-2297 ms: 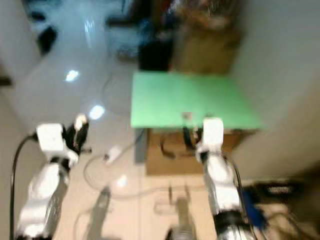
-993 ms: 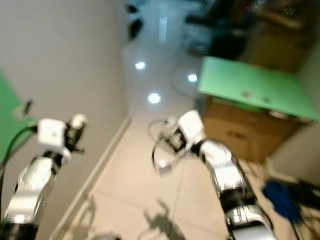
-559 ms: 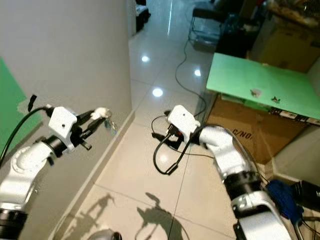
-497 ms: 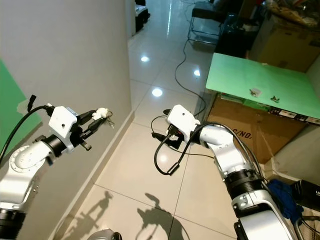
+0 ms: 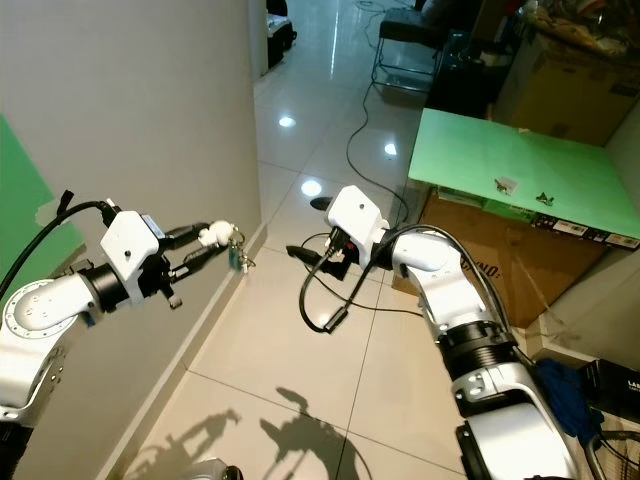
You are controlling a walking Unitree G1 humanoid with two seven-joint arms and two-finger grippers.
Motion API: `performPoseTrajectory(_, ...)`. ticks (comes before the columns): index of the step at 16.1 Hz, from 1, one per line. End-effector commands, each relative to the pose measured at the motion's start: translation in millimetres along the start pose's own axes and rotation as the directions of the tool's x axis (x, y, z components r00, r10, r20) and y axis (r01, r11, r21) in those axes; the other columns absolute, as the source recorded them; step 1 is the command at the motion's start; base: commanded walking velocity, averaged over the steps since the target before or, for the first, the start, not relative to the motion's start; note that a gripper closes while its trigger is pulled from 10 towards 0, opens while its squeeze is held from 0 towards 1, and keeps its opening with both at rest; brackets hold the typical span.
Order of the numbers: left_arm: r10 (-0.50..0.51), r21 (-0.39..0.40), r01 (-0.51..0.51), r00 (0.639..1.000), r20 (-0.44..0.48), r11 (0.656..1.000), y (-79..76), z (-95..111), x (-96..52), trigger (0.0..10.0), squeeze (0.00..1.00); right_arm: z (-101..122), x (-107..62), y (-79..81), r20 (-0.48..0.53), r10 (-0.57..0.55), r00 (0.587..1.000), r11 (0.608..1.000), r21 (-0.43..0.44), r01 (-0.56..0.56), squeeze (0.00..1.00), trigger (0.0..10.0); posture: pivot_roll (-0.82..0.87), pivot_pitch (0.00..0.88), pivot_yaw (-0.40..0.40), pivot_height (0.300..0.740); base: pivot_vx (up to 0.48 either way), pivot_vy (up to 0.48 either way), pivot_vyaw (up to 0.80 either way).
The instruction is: Hang keys on a hook
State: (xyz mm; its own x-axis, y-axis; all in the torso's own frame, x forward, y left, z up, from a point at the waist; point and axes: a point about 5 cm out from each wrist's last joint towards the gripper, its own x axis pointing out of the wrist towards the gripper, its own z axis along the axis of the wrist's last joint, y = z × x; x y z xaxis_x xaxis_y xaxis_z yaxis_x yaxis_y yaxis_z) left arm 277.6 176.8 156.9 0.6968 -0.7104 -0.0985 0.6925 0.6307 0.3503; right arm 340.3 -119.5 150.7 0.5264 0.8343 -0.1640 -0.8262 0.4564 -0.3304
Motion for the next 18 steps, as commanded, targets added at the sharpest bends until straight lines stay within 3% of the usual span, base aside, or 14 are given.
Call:
performPoseTrajectory(1,-0.034,0.012,0.034,0.999,0.012,0.999,-4.3,6,1.1,10.0,0.0,2,-0.8,-4.3,0.03,-0.038,0.999,0.999,0.029,0.037,0.0,10.0,-0.03,0.0,-0.041,0.74,0.0,0.0,0.0)
performPoseTrajectory(2,-0.035,0.01,0.035,0.999,0.013,0.999,-4.8,7,1.3,10.0,0.0,3,0.3,-3.7,0.041,-0.037,0.998,0.998,0.045,0.036,0.0,10.0,-0.03,0.0,-0.042,0.74,0.0,0.0,0.0)
performPoseTrajectory(3,-0.04,0.003,0.04,0.999,0.019,0.999,-6.2,10,3.3,10.0,0.0,8,5.1,-2.7,0.094,-0.045,0.995,0.989,0.148,0.03,0.0,10.0,-0.03,0.0,-0.042,0.74,0.0,0.0,0.0)
performPoseTrajectory(4,-0.043,-0.003,0.043,0.999,0.024,0.999,-7.2,11,4.3,10.0,0.0,9,7.3,-1.6,0.113,-0.043,0.993,0.981,0.194,0.021,0.0,10.0,-0.03,0.0,-0.045,0.74,0.0,0.0,0.0)
performPoseTrajectory(6,-0.054,-0.014,0.055,0.998,0.028,0.998,-9.7,12,8.0,10.0,0.0,8,12.1,4.5,0.113,-0.008,0.994,0.976,0.218,-0.017,0.0,10.0,-0.03,0.0,-0.048,0.74,0.0,0.0,0.0)
performPoseTrajectory(12,-0.05,-0.041,0.051,0.999,0.02,0.998,-11.4,12,17.1,10.0,0.0,2,21.7,25.3,0.065,0.128,0.99,0.97,0.199,-0.138,0.0,10.0,-0.03,0.0,-0.051,0.74,0.0,0.0,0.0)
performPoseTrajectory(18,-0.046,-0.06,0.048,0.998,0.036,0.997,-9.8,14,23.6,10.0,0.0,1,22.9,23.6,0.038,0.12,0.992,0.979,0.161,-0.125,0.0,10.0,-0.03,0.0,-0.053,0.74,0.0,0.0,0.0)
